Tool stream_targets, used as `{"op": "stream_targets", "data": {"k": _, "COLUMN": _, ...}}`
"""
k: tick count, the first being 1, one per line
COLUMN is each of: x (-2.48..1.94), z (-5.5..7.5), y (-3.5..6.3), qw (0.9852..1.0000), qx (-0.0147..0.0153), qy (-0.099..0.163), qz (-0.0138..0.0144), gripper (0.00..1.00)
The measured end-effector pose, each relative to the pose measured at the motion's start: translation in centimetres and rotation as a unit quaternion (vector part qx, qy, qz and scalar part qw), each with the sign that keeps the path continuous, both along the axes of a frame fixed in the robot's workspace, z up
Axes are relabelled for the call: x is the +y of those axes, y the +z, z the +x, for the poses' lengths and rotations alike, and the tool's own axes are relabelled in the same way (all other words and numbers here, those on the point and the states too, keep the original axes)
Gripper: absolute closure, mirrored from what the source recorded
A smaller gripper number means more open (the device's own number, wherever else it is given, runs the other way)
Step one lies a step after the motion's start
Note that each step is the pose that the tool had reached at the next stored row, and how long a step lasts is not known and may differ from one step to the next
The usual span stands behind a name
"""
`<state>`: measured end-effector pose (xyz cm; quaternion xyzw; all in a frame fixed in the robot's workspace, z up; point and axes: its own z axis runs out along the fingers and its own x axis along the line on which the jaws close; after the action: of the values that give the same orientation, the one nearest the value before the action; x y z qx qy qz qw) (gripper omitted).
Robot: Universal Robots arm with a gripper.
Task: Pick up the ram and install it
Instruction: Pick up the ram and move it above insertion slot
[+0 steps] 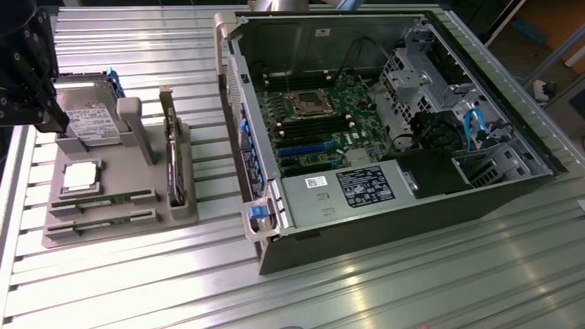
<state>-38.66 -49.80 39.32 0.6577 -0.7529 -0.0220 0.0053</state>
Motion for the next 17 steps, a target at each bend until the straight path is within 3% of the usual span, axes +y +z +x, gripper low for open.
{"op": "stream_targets", "data": {"k": 5, "x": 0.00, "z": 0.00, "y": -0.05, "qw": 1.0000, "qx": 0.0000, "qy": 0.000, "qz": -0.0016, "gripper": 0.89}}
{"op": "stream_targets", "data": {"k": 17, "x": -0.06, "z": 0.00, "y": -0.65, "qw": 1.0000, "qx": 0.0000, "qy": 0.000, "qz": -0.0017, "gripper": 0.89}}
